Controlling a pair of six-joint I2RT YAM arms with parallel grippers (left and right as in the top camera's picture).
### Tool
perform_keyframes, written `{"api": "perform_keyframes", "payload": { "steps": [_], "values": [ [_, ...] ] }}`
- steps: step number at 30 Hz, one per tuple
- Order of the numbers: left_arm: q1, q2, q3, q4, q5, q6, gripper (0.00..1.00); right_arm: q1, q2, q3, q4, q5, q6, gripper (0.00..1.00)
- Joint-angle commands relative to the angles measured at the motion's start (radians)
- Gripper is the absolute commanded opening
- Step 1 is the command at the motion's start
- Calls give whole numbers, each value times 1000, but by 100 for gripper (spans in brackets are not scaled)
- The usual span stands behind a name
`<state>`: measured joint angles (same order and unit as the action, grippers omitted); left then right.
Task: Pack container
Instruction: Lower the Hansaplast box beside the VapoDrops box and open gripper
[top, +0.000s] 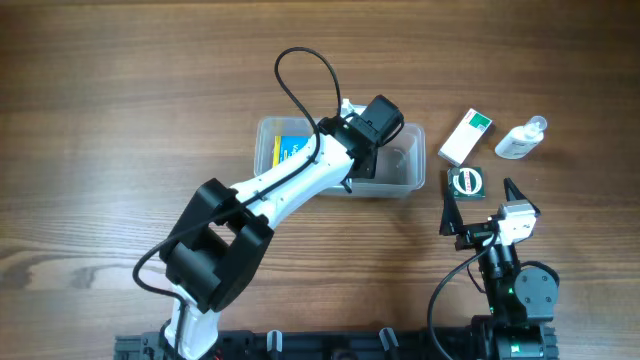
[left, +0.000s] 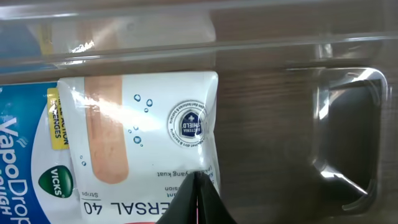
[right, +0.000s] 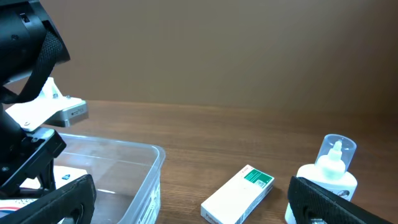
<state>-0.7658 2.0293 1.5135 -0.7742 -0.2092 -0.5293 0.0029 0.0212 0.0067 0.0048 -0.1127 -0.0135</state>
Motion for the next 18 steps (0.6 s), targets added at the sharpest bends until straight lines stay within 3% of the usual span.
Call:
{"api": "perform_keyframes", "payload": {
  "steps": [1, 18],
  "values": [
    [13, -6, -6, -8, -13, 3, 4, -3, -5, -2, 4, -12, -10, 100],
    [23, 27, -6, 8, -13, -3, 4, -3, -5, -2, 4, -12, -10, 100]
  ]
}}
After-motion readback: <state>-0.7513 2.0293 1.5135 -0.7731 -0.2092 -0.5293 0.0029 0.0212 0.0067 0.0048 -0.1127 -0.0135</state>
